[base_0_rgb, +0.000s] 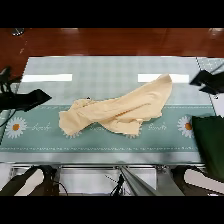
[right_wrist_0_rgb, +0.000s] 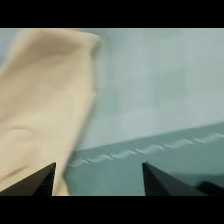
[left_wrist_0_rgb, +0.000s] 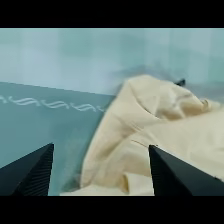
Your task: Fold the shirts.
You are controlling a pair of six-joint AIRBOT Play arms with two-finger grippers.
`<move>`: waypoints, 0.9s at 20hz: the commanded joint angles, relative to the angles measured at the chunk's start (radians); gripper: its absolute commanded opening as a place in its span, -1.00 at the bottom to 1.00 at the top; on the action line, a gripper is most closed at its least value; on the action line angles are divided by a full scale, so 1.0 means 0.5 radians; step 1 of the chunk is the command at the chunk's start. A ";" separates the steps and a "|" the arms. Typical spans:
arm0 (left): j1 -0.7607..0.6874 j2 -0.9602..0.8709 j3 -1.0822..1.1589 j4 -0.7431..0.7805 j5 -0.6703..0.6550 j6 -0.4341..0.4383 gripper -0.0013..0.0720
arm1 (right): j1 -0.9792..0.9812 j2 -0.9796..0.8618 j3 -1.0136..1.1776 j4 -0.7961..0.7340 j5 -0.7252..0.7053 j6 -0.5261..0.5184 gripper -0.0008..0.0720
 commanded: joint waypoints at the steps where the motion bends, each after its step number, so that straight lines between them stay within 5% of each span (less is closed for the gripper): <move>1: 0.278 -0.099 0.009 -0.164 -0.172 -0.190 0.96 | -0.233 0.212 -0.314 -0.336 0.064 0.084 0.72; 5: 0.152 -0.470 -0.052 -0.822 -0.403 0.300 0.95 | -0.207 0.317 -0.832 0.136 -0.132 -0.096 0.72; 15: -0.492 -1.244 0.307 -0.628 -0.919 0.302 0.89 | 0.176 0.280 -0.940 0.205 -0.166 -0.194 0.72; 17: -0.548 -1.276 0.387 -0.583 -0.845 0.311 -0.91 | 0.252 0.231 -0.940 0.205 -0.160 -0.177 0.72; 18: -0.549 -1.263 0.420 -0.595 -0.794 0.314 -0.92 | 0.289 0.209 -0.940 0.206 -0.154 -0.172 0.72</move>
